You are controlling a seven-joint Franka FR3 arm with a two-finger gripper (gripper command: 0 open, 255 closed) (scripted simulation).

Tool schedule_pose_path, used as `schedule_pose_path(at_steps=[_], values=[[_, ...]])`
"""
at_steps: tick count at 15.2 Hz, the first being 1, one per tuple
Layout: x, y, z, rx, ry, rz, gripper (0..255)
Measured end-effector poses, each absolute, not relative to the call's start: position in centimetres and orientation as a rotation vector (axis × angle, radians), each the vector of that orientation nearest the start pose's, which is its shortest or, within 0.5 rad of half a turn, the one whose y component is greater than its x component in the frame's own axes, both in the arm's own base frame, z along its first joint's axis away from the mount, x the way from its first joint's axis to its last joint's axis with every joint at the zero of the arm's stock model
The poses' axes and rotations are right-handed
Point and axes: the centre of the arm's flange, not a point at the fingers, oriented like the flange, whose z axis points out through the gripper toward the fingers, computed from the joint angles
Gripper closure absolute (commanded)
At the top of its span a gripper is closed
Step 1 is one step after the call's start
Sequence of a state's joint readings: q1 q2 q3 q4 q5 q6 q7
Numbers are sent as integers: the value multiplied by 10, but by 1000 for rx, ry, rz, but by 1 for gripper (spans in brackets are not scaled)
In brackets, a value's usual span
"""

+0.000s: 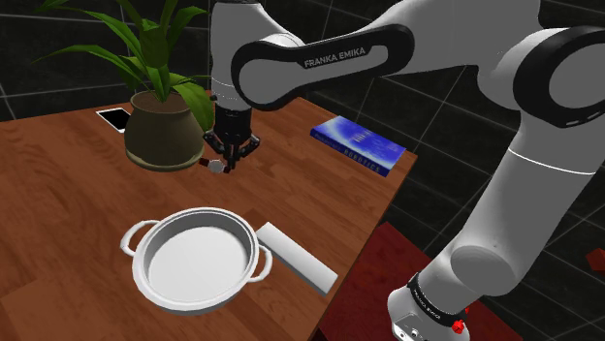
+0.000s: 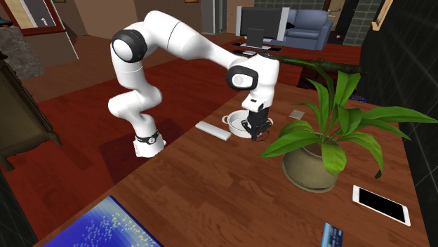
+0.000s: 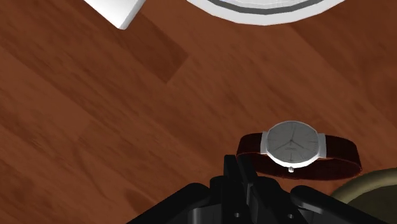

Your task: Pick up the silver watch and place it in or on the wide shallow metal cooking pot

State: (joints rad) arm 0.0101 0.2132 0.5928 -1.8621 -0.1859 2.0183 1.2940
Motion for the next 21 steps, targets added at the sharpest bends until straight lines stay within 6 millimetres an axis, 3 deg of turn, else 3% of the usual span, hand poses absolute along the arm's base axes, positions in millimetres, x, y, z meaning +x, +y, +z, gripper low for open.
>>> schedule_pose_path(at_steps=[8, 21], values=[[507, 320, 459, -3032, 969, -47, 255], [374, 417, 478, -3033, 965, -46, 255]])
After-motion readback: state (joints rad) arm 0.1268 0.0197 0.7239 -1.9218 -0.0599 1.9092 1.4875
